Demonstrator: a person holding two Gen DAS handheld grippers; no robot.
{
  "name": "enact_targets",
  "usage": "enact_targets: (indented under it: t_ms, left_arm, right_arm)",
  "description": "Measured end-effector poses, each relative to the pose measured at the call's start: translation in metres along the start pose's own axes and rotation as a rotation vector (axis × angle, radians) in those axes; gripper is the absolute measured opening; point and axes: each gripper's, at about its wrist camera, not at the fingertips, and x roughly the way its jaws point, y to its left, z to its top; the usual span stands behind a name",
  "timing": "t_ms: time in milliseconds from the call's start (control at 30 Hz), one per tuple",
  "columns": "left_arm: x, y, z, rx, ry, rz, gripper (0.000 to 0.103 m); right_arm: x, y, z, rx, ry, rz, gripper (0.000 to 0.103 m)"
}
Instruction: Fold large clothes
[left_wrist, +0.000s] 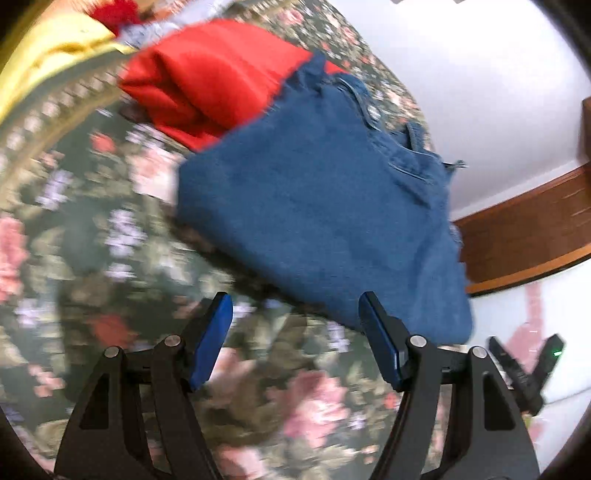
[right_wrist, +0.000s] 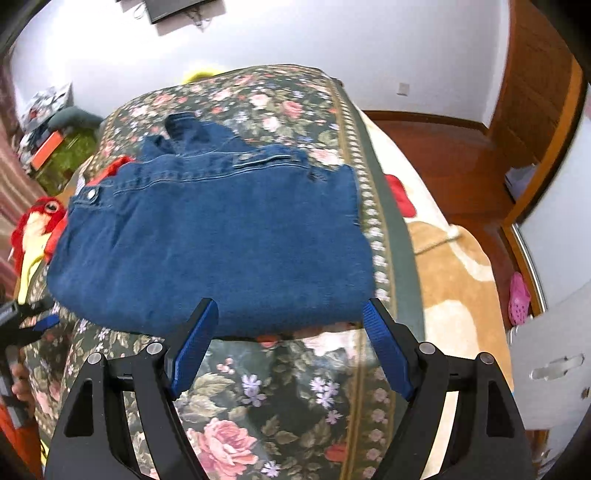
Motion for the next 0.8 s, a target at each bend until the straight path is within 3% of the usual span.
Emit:
enact_targets:
  t_ms: [67, 267, 367, 700, 800]
  left_arm:
    - [0.009, -0.002, 0.002, -0.015, 0.010, -0.038, 0.070]
    - [0.040, 0.002, 0.012, -0.046, 0.030, -0.036, 0.069]
    - [0.051, 0.013, 0.019, -0.115, 0.027, -0.119, 0.070]
    - [0.072, 0.011, 0.040, -0.274, -0.094, -0.164, 0.072]
    - [0.064, 0.005, 0.039, -0.300, -0.138, -0.154, 0.059]
  right_arm:
    - [0.002, 0.008, 0.001, -0.021, -0.001, 0.002, 0.078]
    - [0.008, 0.030, 0.009, -0.080, -0.015, 0.041, 0.078]
    - [0.015, 0.038, 0.011, -0.096, -0.012, 0.052, 0.078]
    - [0.046, 0.062, 0.003, -0.138, 0.062, 0.074, 0.078]
    - [0.045, 0.065, 0.001, -0.149, 0.069, 0.071, 0.078]
